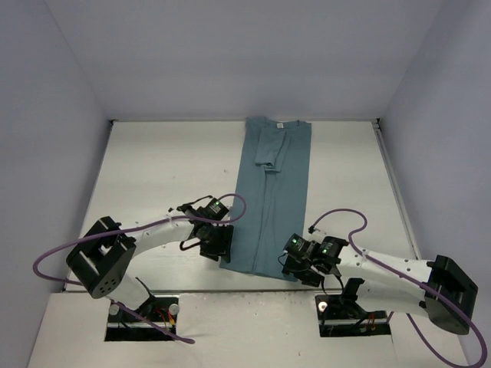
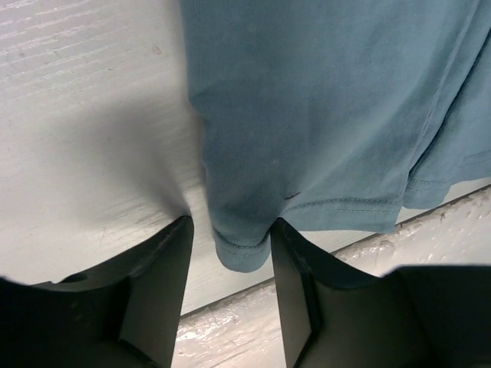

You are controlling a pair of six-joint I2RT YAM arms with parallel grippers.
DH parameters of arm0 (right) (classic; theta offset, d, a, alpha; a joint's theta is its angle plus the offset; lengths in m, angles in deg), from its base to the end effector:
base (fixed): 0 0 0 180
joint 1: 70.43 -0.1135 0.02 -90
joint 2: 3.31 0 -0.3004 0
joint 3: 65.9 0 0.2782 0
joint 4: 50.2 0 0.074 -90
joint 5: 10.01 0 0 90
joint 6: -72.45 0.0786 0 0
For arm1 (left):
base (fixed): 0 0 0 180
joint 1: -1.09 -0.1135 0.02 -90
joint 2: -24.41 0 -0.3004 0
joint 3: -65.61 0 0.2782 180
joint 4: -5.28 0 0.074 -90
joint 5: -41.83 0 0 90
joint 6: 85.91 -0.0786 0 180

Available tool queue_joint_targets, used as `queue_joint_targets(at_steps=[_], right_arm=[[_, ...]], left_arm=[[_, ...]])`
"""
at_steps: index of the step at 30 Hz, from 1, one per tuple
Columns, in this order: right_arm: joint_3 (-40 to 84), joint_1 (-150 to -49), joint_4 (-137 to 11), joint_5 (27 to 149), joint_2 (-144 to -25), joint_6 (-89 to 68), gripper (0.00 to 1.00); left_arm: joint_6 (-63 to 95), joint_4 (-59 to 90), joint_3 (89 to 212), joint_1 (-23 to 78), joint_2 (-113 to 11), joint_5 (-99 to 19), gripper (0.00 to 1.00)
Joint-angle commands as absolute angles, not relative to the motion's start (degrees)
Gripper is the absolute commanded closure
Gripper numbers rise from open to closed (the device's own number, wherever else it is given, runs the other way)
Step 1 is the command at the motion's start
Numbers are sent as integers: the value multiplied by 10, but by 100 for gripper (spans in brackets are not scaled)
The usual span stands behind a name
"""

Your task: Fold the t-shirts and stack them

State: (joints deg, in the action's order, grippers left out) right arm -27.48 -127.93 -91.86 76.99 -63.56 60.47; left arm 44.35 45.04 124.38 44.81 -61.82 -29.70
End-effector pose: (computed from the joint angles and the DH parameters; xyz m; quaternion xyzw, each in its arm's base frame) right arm 0.1095 0.1642 0.1344 0.1792 0.9564 0.2025 0.1103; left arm 0.2029 -0.2285 0.1480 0.0609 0.9662 -0.2473 0.0396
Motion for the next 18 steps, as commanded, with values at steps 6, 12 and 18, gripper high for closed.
queue_joint_targets(at_steps=[6, 12, 18], right_arm=[[-289, -1287, -964, 743, -660, 623, 48], [-286, -1287, -957, 744, -669, 614, 50], [-284, -1286, -952, 742, -671, 610, 55]], left_arm=[[417, 448, 1218, 439, -607, -274, 64], [422, 453, 1203, 438, -583, -259, 56], [415, 479, 1212, 433, -561, -266, 50]])
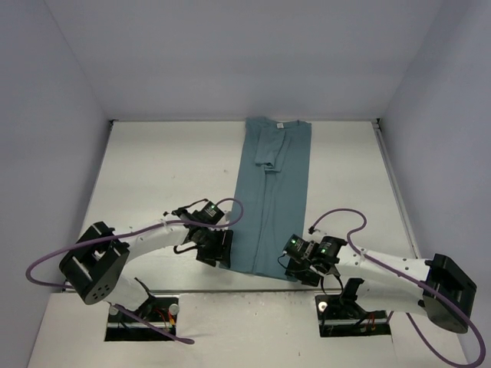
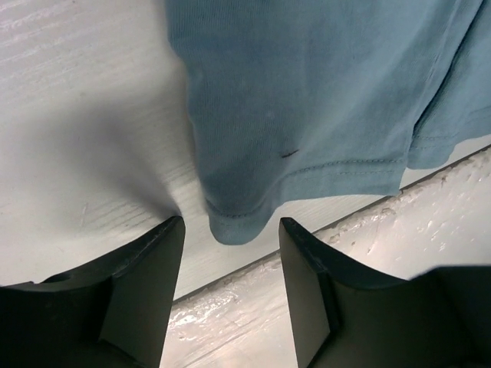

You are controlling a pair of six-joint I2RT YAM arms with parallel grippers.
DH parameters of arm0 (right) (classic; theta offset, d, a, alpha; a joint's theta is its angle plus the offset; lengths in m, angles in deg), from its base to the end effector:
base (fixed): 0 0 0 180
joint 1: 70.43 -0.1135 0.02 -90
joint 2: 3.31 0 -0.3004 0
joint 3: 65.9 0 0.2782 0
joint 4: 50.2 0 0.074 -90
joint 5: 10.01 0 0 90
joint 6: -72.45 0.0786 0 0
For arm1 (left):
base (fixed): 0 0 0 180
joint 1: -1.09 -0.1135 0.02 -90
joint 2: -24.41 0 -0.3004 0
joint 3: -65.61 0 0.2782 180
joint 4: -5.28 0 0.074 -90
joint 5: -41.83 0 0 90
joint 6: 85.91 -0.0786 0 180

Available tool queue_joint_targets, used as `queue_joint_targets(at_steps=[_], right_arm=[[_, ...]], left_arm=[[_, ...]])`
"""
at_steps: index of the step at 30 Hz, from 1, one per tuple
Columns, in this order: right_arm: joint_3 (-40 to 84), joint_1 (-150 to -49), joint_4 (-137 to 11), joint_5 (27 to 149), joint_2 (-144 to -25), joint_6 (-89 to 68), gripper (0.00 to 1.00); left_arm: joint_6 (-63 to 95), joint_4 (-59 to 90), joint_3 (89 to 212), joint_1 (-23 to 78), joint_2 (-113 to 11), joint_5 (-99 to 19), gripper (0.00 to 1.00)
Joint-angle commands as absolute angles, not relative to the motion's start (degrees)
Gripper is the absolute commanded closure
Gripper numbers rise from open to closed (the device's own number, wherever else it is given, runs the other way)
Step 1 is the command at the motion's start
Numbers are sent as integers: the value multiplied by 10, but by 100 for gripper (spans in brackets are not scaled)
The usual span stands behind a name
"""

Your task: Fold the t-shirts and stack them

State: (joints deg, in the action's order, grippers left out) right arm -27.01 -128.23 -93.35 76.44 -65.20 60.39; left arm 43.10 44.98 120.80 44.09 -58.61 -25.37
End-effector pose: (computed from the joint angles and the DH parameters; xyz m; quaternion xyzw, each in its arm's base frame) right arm 0.1087 0.1634 0.1303 0.1773 0.9618 0.1799 0.1059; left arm 0.1880 -0.2170 0.1465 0.0720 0.9596 -0.2716 0.0169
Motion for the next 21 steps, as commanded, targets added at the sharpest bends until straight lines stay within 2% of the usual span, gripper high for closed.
queue_joint_targets(at_steps=[1, 16, 21], right_arm=[[-285, -1286, -952, 742, -669, 610, 55], [-269, -1287, -942, 731, -673, 596, 61], [-269, -1287, -932, 731, -679, 595, 67]], left_arm=[[413, 480, 1211, 430, -556, -267, 50], [416, 454, 1219, 408, -588, -254, 58], [428, 440, 1209, 414, -588, -247, 63]])
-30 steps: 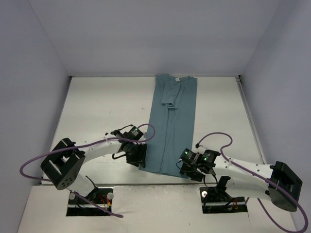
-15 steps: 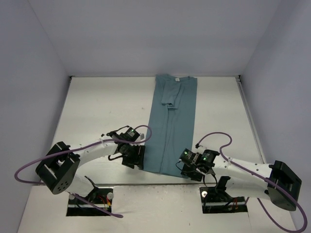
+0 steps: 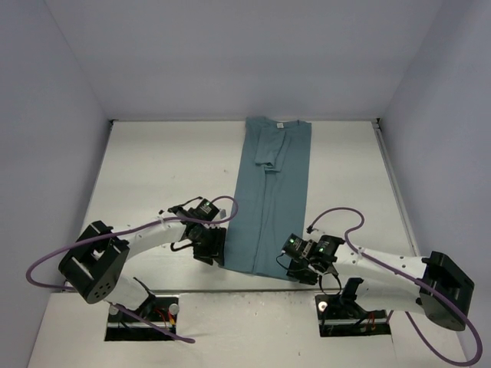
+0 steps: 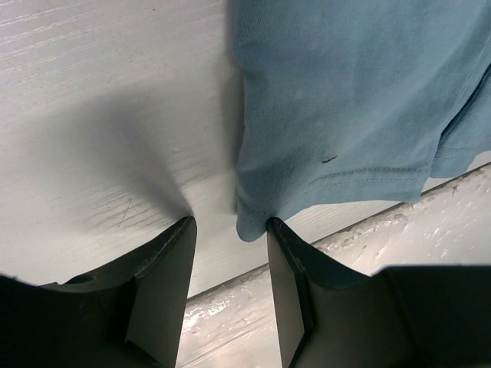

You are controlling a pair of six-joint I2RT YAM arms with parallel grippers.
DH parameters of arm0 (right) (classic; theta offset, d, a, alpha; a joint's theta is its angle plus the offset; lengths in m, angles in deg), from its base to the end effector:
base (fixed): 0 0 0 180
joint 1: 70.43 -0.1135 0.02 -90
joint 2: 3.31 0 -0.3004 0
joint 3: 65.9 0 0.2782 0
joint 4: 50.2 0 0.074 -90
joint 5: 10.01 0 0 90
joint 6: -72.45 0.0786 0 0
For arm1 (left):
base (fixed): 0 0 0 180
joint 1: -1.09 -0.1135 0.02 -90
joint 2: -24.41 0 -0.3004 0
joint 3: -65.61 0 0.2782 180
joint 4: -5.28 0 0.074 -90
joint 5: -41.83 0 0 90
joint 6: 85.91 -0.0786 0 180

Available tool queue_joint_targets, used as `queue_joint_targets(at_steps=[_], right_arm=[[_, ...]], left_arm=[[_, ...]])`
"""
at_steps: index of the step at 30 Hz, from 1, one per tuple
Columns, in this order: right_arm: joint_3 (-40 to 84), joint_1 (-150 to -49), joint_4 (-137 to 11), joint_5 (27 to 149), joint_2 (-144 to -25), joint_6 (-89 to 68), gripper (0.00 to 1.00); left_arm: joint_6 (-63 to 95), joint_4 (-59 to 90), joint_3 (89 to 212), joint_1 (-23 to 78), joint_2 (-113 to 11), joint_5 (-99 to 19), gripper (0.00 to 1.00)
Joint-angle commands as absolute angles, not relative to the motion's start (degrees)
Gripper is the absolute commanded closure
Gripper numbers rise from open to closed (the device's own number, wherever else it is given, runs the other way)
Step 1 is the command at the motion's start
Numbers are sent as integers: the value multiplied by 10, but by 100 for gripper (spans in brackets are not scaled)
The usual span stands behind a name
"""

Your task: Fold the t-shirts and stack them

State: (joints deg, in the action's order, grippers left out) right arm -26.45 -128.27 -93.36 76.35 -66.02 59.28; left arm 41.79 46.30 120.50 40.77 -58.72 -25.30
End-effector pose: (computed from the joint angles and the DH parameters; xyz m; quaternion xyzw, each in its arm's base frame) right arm 0.1101 0.1657 0.1309 0.1678 0.9639 0.1765 0.1074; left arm 0.1968 -0.2029 0.1432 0.0523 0.9634 -0.2625 0.0158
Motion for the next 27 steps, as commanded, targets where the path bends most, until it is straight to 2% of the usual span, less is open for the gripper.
queue_joint_targets(at_steps=[1, 8, 11, 13, 14, 16, 27], right_arm=[[-270, -1287, -929, 733, -681, 595, 68], [-271, -1287, -915, 734, -692, 592, 78], [-271, -1288, -913, 735, -698, 590, 84], [-270, -1289, -911, 735, -698, 589, 90], [-269, -1290, -910, 734, -698, 589, 93], [-266, -1290, -911, 734, -697, 586, 100], [-207, -1373, -935, 725, -728, 615, 100]], left_arm=[[432, 434, 1205, 417, -589, -246, 65], [452, 402, 1186, 429, -602, -239, 73], [455, 392, 1185, 433, -617, -234, 84], [459, 387, 1184, 436, -621, -233, 97], [459, 386, 1183, 436, -622, -232, 100], [459, 388, 1181, 436, -616, -227, 100], [474, 465, 1150, 436, -500, -226, 100]])
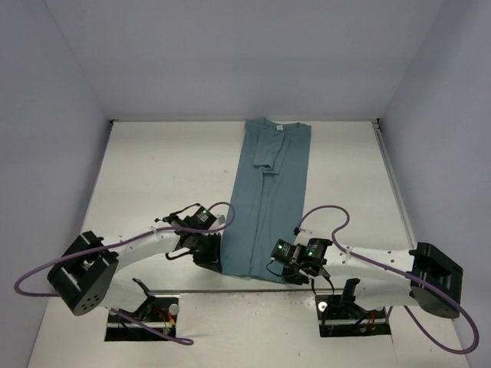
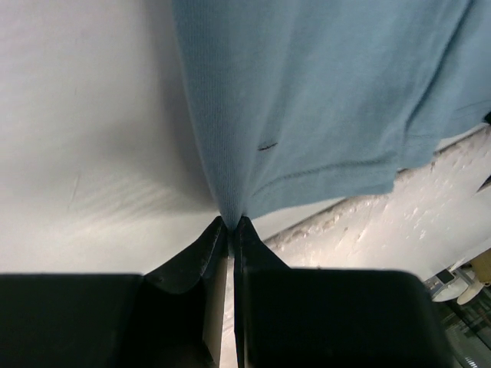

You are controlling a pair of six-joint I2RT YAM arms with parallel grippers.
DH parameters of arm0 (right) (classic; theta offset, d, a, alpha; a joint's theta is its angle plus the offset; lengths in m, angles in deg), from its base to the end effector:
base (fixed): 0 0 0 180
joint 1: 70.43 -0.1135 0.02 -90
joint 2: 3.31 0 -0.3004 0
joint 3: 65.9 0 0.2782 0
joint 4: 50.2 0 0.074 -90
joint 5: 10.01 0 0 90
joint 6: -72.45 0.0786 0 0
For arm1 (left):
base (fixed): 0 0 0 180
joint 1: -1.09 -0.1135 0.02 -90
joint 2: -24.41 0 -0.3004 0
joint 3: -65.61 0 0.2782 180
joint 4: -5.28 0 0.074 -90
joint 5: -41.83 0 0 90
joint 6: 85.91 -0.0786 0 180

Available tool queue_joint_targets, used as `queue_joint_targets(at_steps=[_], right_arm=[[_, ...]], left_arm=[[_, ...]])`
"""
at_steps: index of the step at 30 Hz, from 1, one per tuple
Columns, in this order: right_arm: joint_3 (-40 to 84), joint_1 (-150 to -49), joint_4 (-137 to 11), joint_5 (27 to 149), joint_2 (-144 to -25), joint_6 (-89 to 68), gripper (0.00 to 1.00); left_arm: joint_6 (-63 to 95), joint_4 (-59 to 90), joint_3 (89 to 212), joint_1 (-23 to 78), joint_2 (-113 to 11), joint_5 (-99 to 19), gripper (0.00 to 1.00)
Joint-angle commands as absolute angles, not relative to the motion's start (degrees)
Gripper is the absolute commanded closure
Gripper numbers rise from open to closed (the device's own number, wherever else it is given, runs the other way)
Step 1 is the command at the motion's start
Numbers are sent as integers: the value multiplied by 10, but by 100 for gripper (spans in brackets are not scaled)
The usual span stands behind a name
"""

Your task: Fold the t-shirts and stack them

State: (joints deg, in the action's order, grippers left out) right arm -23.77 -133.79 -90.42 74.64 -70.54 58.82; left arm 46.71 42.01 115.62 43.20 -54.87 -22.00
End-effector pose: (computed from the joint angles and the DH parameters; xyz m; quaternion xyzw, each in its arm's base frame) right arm 0.1049 0.1927 0.1341 0.1205 0.9684 0.1847 0.1163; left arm 0.1738 -0.2038 0.1406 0.0428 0.9530 -0.3001 0.0004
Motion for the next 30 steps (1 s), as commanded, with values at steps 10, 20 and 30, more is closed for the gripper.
queue_joint_targets(at_steps=[10, 20, 30], right_arm=[[-144, -1431, -1008, 684, -715, 648, 100], [-67, -1283, -1043, 645, -696, 528, 100], [73, -1089, -1038, 622, -808, 316, 100]], left_arm=[[470, 528, 1183, 430, -449, -235, 100], [381, 592, 1377, 351, -519, -230, 100], [326, 597, 1550, 292, -659, -205, 100]])
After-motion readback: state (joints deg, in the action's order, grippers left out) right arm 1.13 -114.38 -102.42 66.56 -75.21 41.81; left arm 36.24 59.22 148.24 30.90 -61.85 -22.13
